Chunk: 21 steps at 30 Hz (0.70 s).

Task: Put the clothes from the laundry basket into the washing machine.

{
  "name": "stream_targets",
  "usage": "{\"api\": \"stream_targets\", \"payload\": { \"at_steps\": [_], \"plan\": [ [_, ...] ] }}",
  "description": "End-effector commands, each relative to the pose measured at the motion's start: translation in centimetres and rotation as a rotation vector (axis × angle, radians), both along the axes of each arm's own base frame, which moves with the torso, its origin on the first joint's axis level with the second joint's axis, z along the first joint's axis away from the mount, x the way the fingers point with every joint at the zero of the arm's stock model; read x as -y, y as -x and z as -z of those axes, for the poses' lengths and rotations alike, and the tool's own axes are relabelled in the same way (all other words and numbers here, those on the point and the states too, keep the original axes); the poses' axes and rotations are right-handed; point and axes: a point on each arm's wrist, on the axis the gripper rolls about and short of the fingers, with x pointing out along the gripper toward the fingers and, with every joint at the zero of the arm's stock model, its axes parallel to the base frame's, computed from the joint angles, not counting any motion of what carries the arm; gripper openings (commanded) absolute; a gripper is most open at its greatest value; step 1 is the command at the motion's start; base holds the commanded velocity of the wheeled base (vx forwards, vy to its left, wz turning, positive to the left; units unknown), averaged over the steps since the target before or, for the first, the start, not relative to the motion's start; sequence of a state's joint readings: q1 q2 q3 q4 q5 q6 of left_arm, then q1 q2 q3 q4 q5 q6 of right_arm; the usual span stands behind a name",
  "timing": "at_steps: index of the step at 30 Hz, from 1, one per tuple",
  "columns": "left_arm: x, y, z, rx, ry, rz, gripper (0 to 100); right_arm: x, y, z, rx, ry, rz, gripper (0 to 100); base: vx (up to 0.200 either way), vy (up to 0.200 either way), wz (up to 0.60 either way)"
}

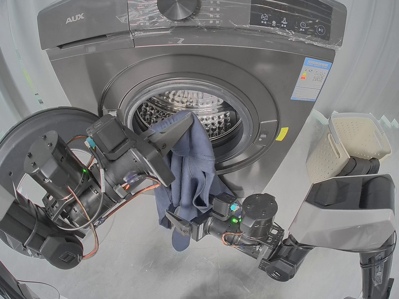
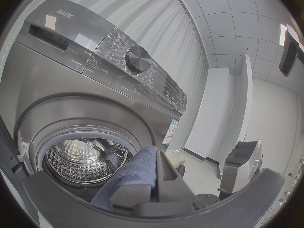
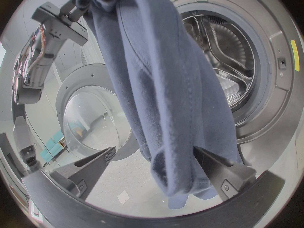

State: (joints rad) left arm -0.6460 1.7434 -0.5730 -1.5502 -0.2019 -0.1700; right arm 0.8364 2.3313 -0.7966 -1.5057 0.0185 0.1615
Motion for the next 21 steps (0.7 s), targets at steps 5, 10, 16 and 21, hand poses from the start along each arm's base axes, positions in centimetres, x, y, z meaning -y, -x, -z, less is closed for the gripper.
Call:
{"api": "stream_targets", "payload": {
  "at_steps": [5, 10, 16, 21],
  "plan": [
    [0.1, 0.0, 0.0, -0.002, 0.002, -0.005, 0, -3.6, -2.6, 3.1, 0.01, -0.009, 0.089, 100, 0.0, 0.0, 0.0],
    [0.0, 0.0, 0.0, 0.0, 0.004, -0.005, 0, -3.9, -3.5, 3.0, 0.021, -0.037, 0.106, 100, 0.0, 0.0, 0.0],
    [0.1, 0.0, 0.0, 0.0, 0.004, -0.005, 0, -4.3, -4.7, 2.3, 0.037, -0.097, 0.166, 100, 0.0, 0.0, 0.0],
    [-0.1, 0.0, -0.2, 0.001, 0.01, -0.016, 0, -4.0, -5.1, 2.2, 0.029, -0.109, 0.193, 0, 0.0, 0.0, 0.0]
  ]
}}
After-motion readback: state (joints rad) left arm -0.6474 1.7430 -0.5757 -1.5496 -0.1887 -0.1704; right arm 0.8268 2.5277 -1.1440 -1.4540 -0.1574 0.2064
